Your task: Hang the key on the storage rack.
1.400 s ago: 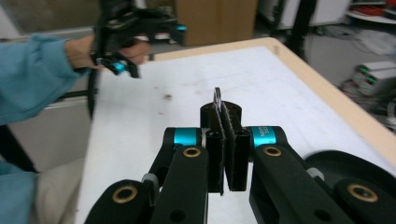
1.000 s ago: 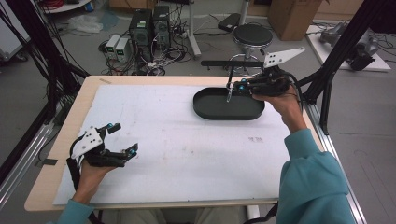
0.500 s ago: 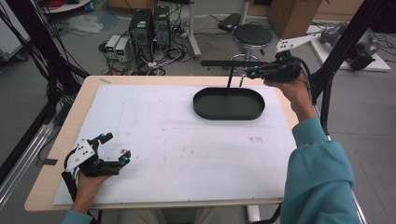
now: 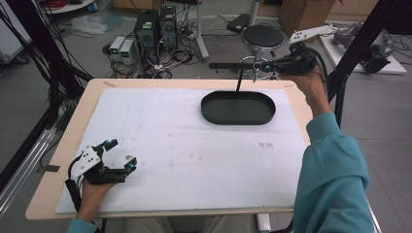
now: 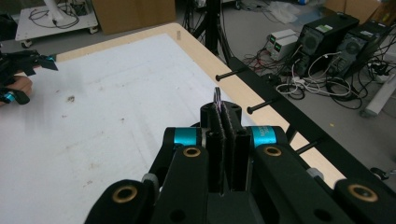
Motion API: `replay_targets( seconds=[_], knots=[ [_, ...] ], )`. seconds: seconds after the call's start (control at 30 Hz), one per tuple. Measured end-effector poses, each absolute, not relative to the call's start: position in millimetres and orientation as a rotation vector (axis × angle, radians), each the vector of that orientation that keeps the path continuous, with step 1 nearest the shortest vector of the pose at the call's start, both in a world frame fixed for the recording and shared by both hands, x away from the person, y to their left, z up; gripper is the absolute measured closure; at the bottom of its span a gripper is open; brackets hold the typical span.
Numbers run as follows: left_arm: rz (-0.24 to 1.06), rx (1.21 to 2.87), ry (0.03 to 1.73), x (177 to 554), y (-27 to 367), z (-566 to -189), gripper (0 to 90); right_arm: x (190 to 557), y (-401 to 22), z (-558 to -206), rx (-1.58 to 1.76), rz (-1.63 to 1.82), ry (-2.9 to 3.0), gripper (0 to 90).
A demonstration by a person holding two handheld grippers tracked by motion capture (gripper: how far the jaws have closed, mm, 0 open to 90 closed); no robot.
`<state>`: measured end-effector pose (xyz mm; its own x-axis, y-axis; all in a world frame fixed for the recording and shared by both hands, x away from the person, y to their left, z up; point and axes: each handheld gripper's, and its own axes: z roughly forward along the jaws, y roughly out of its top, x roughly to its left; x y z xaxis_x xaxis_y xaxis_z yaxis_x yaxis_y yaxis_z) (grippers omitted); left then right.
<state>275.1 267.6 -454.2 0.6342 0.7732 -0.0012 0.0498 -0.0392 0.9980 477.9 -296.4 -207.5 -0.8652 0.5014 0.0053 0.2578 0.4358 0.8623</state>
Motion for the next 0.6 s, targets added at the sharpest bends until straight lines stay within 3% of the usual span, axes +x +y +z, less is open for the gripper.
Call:
replay_targets(
  seconds=[0.6],
  knots=[
    [0.707,1.455,0.720,270,270,-457,1.7,511,-294,-229,0.759,1.268,2.490,89.3]
  ],
)
